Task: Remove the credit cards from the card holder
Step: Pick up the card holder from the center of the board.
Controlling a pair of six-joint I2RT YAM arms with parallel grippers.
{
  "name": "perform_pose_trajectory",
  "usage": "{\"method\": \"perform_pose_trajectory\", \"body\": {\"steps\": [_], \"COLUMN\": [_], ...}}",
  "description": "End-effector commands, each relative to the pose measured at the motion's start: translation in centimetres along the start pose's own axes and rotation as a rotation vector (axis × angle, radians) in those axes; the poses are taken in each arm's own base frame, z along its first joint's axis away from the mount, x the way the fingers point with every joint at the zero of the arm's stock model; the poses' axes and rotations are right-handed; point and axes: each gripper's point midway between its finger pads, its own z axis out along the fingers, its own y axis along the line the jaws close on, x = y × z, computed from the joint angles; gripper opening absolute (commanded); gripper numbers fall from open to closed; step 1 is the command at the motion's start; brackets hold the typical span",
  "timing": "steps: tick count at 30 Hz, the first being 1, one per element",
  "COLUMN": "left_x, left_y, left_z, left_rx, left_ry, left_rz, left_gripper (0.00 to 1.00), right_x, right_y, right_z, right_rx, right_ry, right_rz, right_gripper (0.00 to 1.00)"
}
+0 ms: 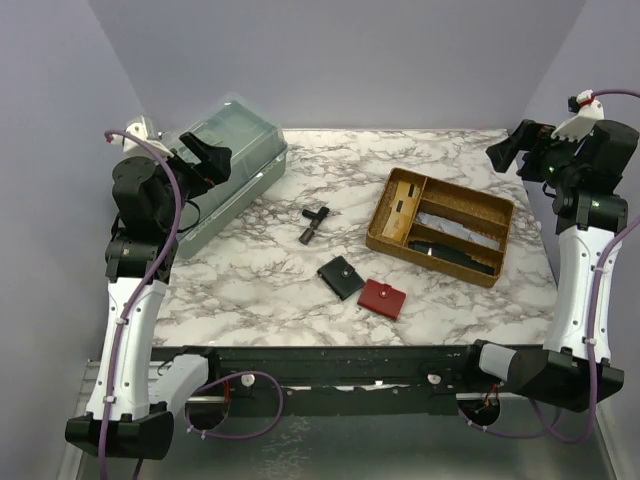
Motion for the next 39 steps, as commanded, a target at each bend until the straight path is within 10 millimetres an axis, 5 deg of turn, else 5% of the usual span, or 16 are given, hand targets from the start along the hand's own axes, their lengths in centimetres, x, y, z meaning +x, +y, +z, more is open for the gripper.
{"method": "perform_pose_trajectory", "body": {"steps": [1,9,17,23,30,39], "left_x": [1.1,5.9,11.6,15.3,20.8,23.9], "left_y": [-2.5,-4.3,-7.2,-6.8,-6.4,-3.4], "left_z": [-0.6,0.6,1.9,2.9,2.0,-0.1], "left_rx": [0.107,0.158,0.098,0.047,0.104,-0.021], "left_ry": [0.119,0.352,0.477,0.545,0.652,0.649], "left_rz": [-0.017,-0.024,0.224,0.342,0.281,0.052], "left_gripper": [0.99,0.99,0.99,0.99,0.99,0.98], "right_x": [-0.1,1.1,3.0,6.5,10.8,11.9], "right_y": [-0.3,0.0,2.2,5.6,7.8,8.9], "right_z": [-0.9,-0.8,-0.6,-1.9,-3.3,-2.6], "right_rx": [0.043,0.014,-0.171,-0.478,-0.71,-0.894], "right_ry": [-0.017,0.01,0.062,0.124,0.192,0.13], "right_rz": [0.014,0.012,-0.115,-0.316,-0.276,-0.252], "right_gripper": [1.0,1.0,1.0,1.0,1.0,1.0]}}
